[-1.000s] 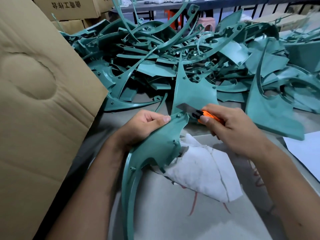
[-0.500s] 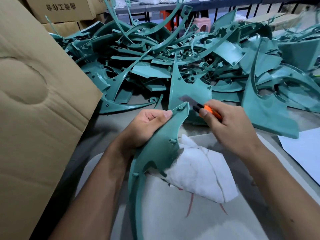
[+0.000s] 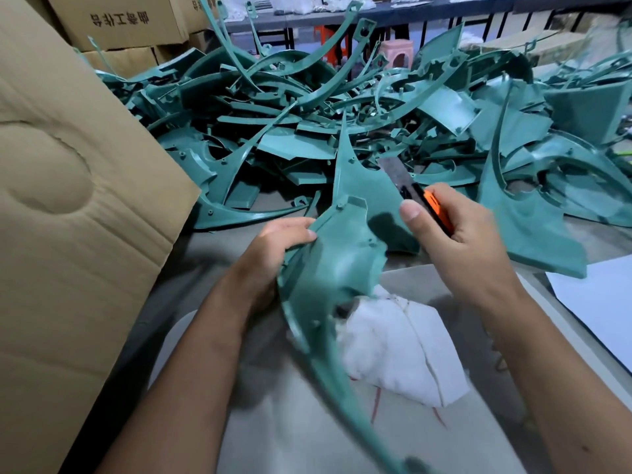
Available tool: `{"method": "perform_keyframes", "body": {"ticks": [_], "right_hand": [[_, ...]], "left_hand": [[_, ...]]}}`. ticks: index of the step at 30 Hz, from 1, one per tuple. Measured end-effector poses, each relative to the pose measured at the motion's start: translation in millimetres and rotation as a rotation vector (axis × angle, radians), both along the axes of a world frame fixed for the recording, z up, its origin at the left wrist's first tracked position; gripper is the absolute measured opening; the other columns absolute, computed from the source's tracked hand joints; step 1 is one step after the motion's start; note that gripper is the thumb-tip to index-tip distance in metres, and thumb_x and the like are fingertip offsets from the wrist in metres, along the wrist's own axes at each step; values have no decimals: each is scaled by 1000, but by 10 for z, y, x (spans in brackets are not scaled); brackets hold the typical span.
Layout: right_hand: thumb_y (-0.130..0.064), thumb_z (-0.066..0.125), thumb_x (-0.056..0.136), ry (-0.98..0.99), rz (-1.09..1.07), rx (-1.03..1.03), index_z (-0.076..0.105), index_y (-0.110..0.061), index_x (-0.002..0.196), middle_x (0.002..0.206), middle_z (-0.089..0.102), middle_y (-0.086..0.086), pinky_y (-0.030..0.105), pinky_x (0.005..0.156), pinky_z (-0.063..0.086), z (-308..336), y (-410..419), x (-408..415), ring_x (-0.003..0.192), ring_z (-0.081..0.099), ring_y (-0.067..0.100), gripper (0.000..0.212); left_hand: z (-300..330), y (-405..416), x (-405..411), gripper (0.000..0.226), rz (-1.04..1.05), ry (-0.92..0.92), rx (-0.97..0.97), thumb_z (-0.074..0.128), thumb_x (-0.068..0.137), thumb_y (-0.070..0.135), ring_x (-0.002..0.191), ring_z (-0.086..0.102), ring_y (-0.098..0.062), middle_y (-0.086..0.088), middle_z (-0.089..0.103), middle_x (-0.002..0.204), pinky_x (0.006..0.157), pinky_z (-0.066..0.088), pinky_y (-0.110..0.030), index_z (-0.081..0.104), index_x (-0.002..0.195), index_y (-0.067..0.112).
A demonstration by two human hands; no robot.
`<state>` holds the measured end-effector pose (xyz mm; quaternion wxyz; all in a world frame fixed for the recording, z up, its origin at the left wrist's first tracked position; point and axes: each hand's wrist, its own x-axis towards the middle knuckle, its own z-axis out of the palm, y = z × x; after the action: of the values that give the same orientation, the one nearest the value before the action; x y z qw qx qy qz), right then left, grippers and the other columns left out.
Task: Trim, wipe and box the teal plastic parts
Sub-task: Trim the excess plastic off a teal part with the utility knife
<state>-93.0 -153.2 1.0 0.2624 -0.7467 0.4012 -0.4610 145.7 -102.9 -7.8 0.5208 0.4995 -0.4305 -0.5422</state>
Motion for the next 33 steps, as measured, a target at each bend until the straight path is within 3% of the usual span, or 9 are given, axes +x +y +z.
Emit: {"method": "perform_keyframes", "body": {"ticks": [3, 5, 8, 11, 14, 16, 20, 26, 33], "right_hand": [[-69, 68, 82, -115, 158, 159, 59, -24, 89, 65, 51, -9, 21, 54, 40, 25, 69, 84, 57, 48, 6, 47], [-63, 74, 79, -207, 261, 259, 63, -31, 101, 63, 54, -13, 21, 53, 43, 35, 96, 108, 54, 50, 4, 40], [-45, 80, 85, -303, 389, 326, 67, -38, 122, 61, 45, -5, 21, 48, 41, 67, 114, 84, 49, 44, 9, 41], [-28, 81, 88, -348, 341, 324, 79, -23, 103, 60, 52, 19, 23, 41, 39, 60, 125, 108, 43, 43, 13, 16], [-21, 83, 89, -472, 102, 342, 80, -18, 81, 58, 62, 1, 23, 43, 45, 30, 91, 145, 46, 52, 10, 9], [-22, 82, 90, -587, -30, 374, 81, -21, 79, 62, 65, -2, 23, 45, 48, 53, 52, 128, 48, 55, 11, 11], [-26, 79, 93, -665, -57, 347, 79, -20, 99, 70, 68, 0, 26, 48, 50, 73, 45, 91, 51, 61, 18, 9], [-29, 75, 92, -727, 82, 382, 68, -26, 128, 96, 76, -4, 27, 44, 43, 85, 117, 176, 60, 69, 21, 37], [-31, 73, 85, -1006, 186, 636, 65, -18, 135, 80, 65, -11, 19, 43, 38, 85, 23, 110, 63, 68, 15, 52]], "left_hand": [[1, 8, 38, 45, -35, 73, 37, 56, 83, 13, 107, 63, -51, -34, 66, 121, 94, 51, -50, 67, 124, -4], [23, 8, 59, 47, -76, 90, 67, 56, 88, 13, 125, 49, -63, -38, 58, 132, 110, 36, -67, 62, 131, -3], [29, 3, 69, 51, -74, 111, 129, 58, 87, 14, 130, 43, -64, -38, 57, 134, 113, 31, -66, 60, 134, -4], [27, 19, 15, 56, -47, 205, 149, 66, 86, 24, 133, 48, -54, -33, 58, 137, 120, 29, -61, 60, 135, -4], [60, -62, -14, 73, 45, 512, 121, 60, 84, 44, 136, 52, -42, -29, 56, 142, 118, 37, -54, 56, 137, -7], [98, -75, -54, 80, 30, 523, 75, 57, 85, 56, 124, 63, -38, -28, 61, 136, 102, 54, -46, 55, 135, -6], [88, -4, -173, 77, -207, 442, -26, 55, 87, 59, 113, 67, -36, -30, 65, 127, 95, 58, -45, 60, 132, -3], [142, -17, -194, 35, -234, 381, -199, 59, 94, 24, 96, 73, -27, -25, 72, 115, 83, 60, -35, 72, 120, 5], [90, 51, -162, 67, -625, -22, -20, 78, 81, 41, 117, 67, -32, -21, 70, 124, 101, 52, -40, 62, 130, -2]]}}
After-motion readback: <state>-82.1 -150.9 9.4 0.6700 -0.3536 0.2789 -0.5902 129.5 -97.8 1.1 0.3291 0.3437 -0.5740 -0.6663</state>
